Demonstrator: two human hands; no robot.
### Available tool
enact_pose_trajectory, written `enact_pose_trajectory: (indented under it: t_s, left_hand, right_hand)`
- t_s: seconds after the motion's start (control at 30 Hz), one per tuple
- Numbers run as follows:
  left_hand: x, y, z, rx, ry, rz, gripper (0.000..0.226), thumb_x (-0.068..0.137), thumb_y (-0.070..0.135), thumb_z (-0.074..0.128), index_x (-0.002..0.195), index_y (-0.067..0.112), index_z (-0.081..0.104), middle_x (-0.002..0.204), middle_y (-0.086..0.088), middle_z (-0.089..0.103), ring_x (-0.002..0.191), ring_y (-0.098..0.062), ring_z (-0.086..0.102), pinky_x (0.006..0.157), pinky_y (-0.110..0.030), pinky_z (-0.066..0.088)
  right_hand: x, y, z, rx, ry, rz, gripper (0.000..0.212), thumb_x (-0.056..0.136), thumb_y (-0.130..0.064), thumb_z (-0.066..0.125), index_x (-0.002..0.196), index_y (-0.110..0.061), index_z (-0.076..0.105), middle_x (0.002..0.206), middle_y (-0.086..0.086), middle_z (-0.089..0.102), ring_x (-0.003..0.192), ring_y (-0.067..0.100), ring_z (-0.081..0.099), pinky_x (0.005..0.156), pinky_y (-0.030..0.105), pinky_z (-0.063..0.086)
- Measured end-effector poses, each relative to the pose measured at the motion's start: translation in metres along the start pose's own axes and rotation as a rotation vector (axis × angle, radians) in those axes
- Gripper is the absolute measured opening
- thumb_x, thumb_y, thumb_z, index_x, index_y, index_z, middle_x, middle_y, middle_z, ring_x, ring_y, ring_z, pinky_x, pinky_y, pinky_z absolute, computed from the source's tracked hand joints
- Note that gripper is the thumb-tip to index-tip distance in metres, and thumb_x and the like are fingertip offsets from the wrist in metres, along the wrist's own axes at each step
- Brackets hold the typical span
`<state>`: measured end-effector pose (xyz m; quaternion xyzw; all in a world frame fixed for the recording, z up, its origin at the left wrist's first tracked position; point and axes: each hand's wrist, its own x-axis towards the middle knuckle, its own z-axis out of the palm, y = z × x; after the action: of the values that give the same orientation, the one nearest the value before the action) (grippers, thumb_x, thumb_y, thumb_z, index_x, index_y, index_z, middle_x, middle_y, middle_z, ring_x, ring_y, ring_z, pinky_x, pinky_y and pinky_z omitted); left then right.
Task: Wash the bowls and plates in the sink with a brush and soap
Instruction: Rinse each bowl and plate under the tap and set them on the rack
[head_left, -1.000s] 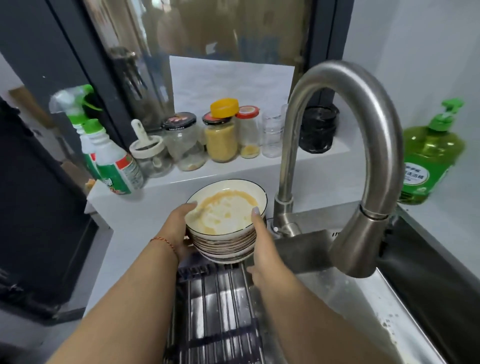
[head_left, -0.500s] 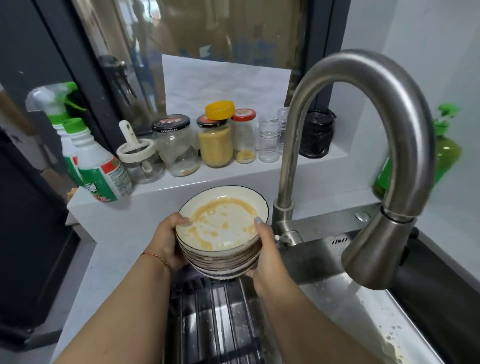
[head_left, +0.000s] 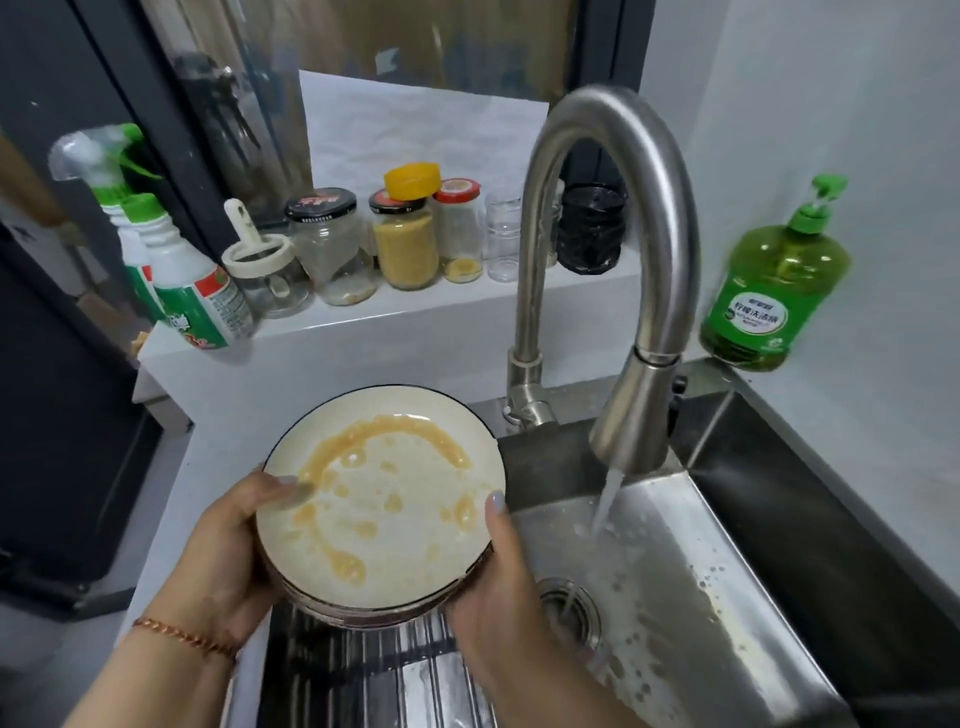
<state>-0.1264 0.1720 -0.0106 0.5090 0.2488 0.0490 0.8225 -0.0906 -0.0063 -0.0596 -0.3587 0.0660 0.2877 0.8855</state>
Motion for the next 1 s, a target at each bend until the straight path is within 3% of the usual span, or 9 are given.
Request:
enact_pose_trajectory:
  t_s: [0.13, 0.2, 0.4, 0.63, 0.77, 0.8, 0.87, 0.9, 1.0]
  left_hand:
    - [-0.035, -0.03, 0.032, -0.008, -0.038, -0.043, 0.056, 0.068, 0.016, 0.053, 0.121, -0.002, 0.056, 0.102, -0.026, 0.066, 0.073, -0.036, 0.068, 0.052, -0.04, 0.057]
    - [-0.042, -0.05, 0.052, -0.03, -0.058, -0.056, 0.07, 0.058, 0.015, 0.059, 0.127, 0.006, 0.055, 0.11, -0.025, 0.067, 0.086, -0.04, 0.068, 0.062, -0.046, 0.058]
    - [-0.037, -0.122, 0.111, -0.134, -0.106, -0.117, 0.089, 0.04, 0.014, 0.068, 0.128, 0.018, 0.056, 0.123, -0.024, 0.062, 0.111, -0.049, 0.058, 0.092, -0.074, 0.04]
    - [-0.012, -0.195, 0.152, -0.202, -0.007, -0.199, 0.093, 0.03, 0.011, 0.062, 0.123, 0.019, 0.058, 0.108, -0.018, 0.066, 0.098, -0.042, 0.06, 0.086, -0.068, 0.044]
    - [0.002, -0.228, 0.153, -0.231, 0.032, -0.268, 0.09, 0.036, 0.002, 0.046, 0.124, 0.017, 0.055, 0.114, -0.023, 0.062, 0.1, -0.045, 0.057, 0.084, -0.07, 0.042]
    - [0.004, -0.233, 0.151, -0.228, 0.03, -0.302, 0.092, 0.035, 0.001, 0.046, 0.126, 0.015, 0.054, 0.115, -0.025, 0.06, 0.097, -0.045, 0.057, 0.078, -0.071, 0.045]
    - [0.008, -0.25, 0.145, -0.197, 0.06, -0.383, 0.104, 0.029, 0.004, 0.051, 0.132, 0.008, 0.048, 0.114, -0.025, 0.058, 0.084, -0.044, 0.058, 0.054, -0.055, 0.053]
    - [0.011, -0.259, 0.141, -0.195, 0.084, -0.416, 0.11, 0.026, 0.005, 0.054, 0.135, 0.006, 0.046, 0.118, -0.025, 0.058, 0.086, -0.045, 0.059, 0.053, -0.051, 0.053]
    - [0.022, -0.282, 0.129, -0.249, 0.129, -0.461, 0.116, 0.024, 0.004, 0.059, 0.139, 0.009, 0.044, 0.136, -0.028, 0.051, 0.113, -0.054, 0.054, 0.077, -0.066, 0.048]
  right_hand:
    - [-0.045, -0.026, -0.028, 0.089, 0.007, 0.072, 0.062, 0.074, -0.054, 0.052, 0.122, -0.016, 0.06, 0.119, 0.011, 0.067, 0.113, 0.027, 0.062, 0.106, 0.053, 0.038]
    - [-0.059, -0.047, -0.046, 0.102, 0.022, 0.074, 0.07, 0.07, -0.059, 0.058, 0.124, -0.014, 0.06, 0.121, 0.014, 0.066, 0.115, 0.031, 0.06, 0.103, 0.054, 0.041]
    - [-0.068, -0.121, -0.112, -0.093, 0.053, 0.09, 0.062, 0.093, -0.054, 0.025, 0.13, -0.016, 0.056, 0.126, 0.015, 0.063, 0.117, 0.033, 0.059, 0.105, 0.054, 0.037]
    - [-0.043, -0.156, -0.188, -0.26, 0.154, 0.247, 0.058, 0.096, -0.053, 0.027, 0.125, -0.017, 0.062, 0.122, 0.014, 0.065, 0.114, 0.035, 0.06, 0.104, 0.056, 0.039]
    - [-0.015, -0.152, -0.221, -0.301, 0.187, 0.418, 0.08, 0.087, -0.076, 0.015, 0.119, -0.025, 0.067, 0.125, 0.012, 0.064, 0.116, 0.035, 0.059, 0.106, 0.056, 0.036]
    - [-0.01, -0.15, -0.224, -0.317, 0.199, 0.439, 0.082, 0.085, -0.077, 0.016, 0.118, -0.024, 0.068, 0.123, 0.012, 0.065, 0.115, 0.036, 0.059, 0.106, 0.056, 0.037]
    - [0.006, -0.143, -0.234, -0.358, 0.219, 0.472, 0.079, 0.088, -0.073, 0.019, 0.116, -0.019, 0.069, 0.117, 0.014, 0.067, 0.111, 0.036, 0.061, 0.104, 0.052, 0.04]
    - [0.012, -0.14, -0.238, -0.383, 0.226, 0.482, 0.076, 0.09, -0.071, 0.022, 0.115, -0.017, 0.068, 0.115, 0.015, 0.068, 0.11, 0.036, 0.062, 0.103, 0.05, 0.042]
    - [0.028, -0.128, -0.25, -0.42, 0.234, 0.513, 0.07, 0.09, -0.068, 0.029, 0.118, -0.017, 0.067, 0.117, 0.014, 0.068, 0.112, 0.034, 0.061, 0.106, 0.052, 0.039]
